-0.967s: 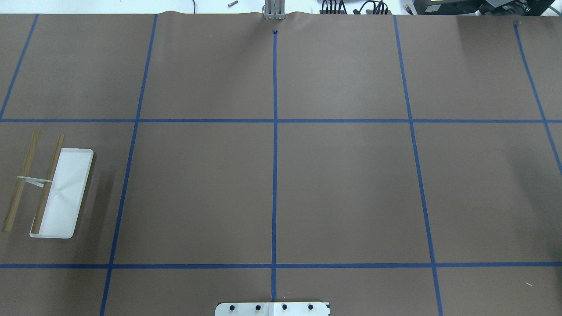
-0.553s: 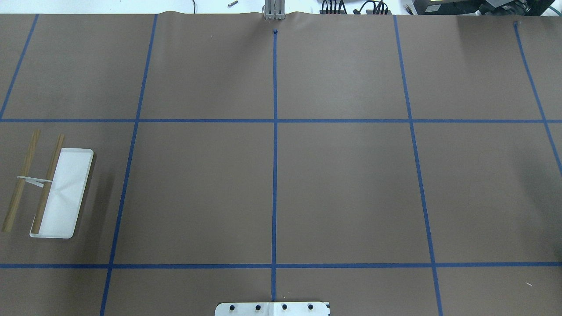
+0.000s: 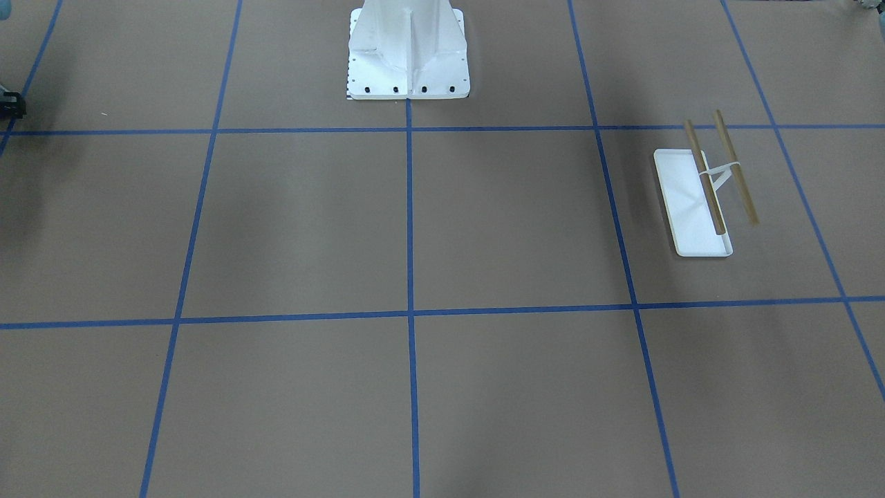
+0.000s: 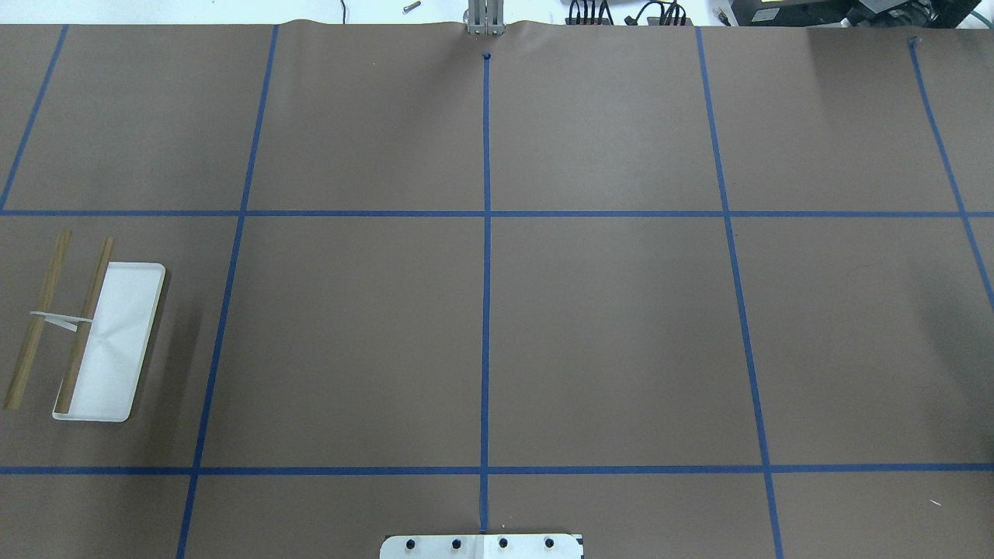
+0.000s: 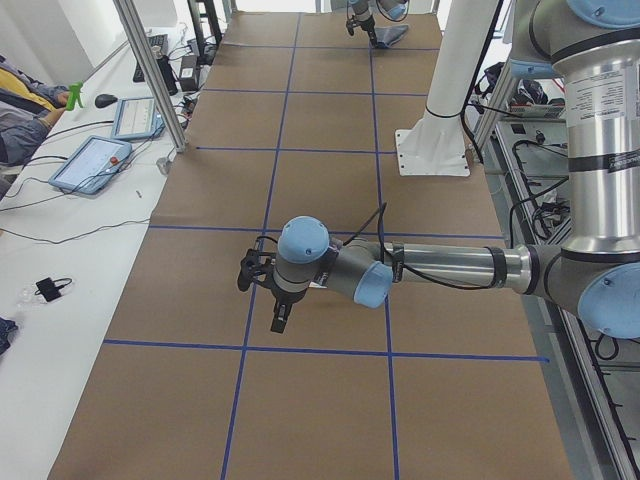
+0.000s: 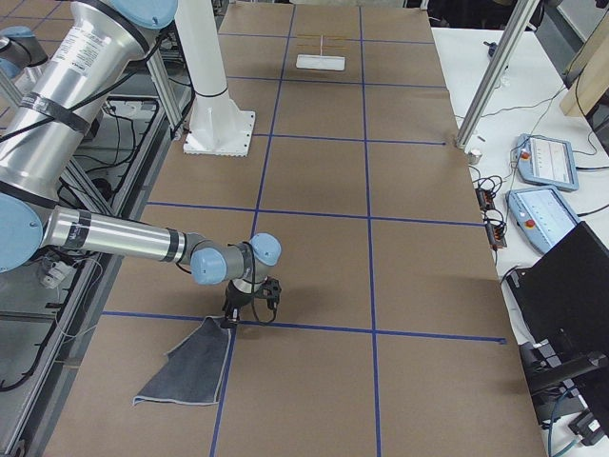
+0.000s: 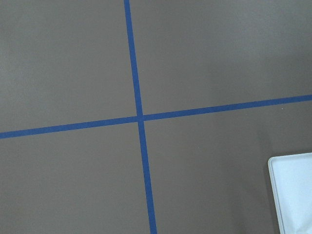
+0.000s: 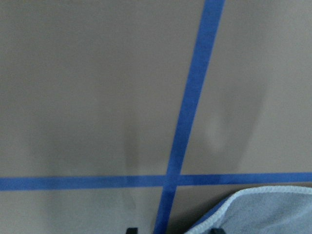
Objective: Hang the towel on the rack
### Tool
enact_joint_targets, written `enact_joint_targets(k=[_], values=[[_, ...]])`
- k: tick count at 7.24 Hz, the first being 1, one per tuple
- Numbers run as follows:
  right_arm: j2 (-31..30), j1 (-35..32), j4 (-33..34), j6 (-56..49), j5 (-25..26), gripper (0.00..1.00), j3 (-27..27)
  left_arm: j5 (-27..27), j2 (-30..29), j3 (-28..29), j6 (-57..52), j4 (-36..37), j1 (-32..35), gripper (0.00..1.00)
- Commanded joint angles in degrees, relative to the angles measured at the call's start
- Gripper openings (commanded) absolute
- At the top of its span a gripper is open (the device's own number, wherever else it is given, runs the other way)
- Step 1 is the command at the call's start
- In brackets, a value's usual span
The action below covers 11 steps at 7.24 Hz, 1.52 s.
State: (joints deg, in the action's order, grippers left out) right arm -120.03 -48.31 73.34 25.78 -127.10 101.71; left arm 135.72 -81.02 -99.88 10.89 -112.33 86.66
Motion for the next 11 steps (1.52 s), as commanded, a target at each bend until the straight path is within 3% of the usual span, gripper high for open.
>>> enact_joint_targets(k=[1,2,5,6,7,8,9,11], values=[[-0.81,0.06,-0.04,-0.29,0.27,0.24,-0.02,-0.01,-0.01,0.12,0.01,0.00,0.00,0.98],[-0.82,0.06,-0.04,-0.29,0.45,0.00,-0.02,-0.01,-0.01,-0.05,0.01,0.00,0.00,0.98],[-0.73,-0.64,-0.13,-0.29,0.62,0.00,1.64,-0.01,-0.01,0.04,0.01,0.00,0.00,0.98],[-0.73,-3.34,0.13,-0.29,0.63,0.00,4.17,-0.01,-0.10,0.21,0.01,0.00,0.00,0.98],[-0.29,-11.02,2.49,-0.03,0.45,0.00,6.81,-0.01,-0.19,-0.05,0.01,0.00,0.00,0.98],[0.49,-13.45,8.25,0.06,0.71,0.00,13.18,0.07,-0.19,-0.14,0.53,0.00,0.00,0.98],[5.98,-16.00,18.32,0.23,1.85,0.00,18.21,0.16,-1.32,-0.14,3.67,-0.08,0.00,0.98],[28.15,-16.64,43.16,0.41,3.17,0.00,21.16,3.13,-3.51,-0.93,7.28,-0.08,-0.09,0.98]])
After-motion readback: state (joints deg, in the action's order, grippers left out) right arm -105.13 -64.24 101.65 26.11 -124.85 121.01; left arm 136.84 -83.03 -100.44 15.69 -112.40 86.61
